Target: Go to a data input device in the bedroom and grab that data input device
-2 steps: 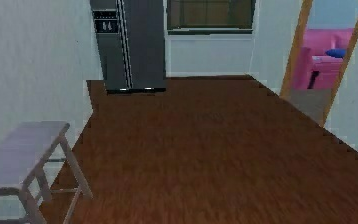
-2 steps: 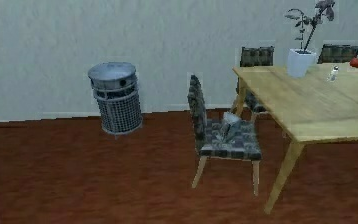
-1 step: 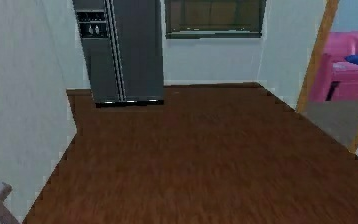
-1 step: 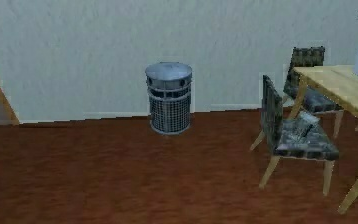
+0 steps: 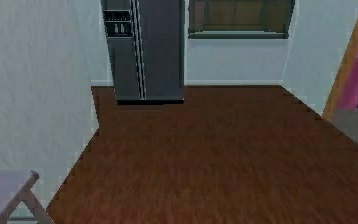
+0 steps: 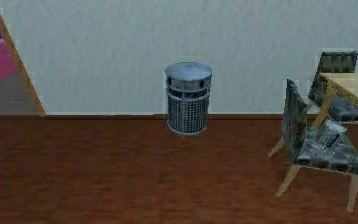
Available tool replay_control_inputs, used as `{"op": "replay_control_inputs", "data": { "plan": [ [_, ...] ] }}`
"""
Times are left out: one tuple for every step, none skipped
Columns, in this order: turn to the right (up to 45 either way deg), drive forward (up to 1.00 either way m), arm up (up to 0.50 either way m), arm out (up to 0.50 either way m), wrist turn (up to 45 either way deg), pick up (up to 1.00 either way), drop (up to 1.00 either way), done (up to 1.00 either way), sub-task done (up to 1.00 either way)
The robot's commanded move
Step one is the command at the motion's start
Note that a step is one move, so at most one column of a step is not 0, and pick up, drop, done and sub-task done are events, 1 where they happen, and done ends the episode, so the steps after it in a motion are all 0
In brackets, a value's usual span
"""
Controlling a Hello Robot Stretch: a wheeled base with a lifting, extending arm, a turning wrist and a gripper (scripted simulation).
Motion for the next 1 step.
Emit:
{"op": "replay_control_inputs", "data": {
  "plan": [
    [0.0, 1.0, 0.0, 0.0, 0.0, 0.0, 0.0, 0.0, 0.0]
  ]
}}
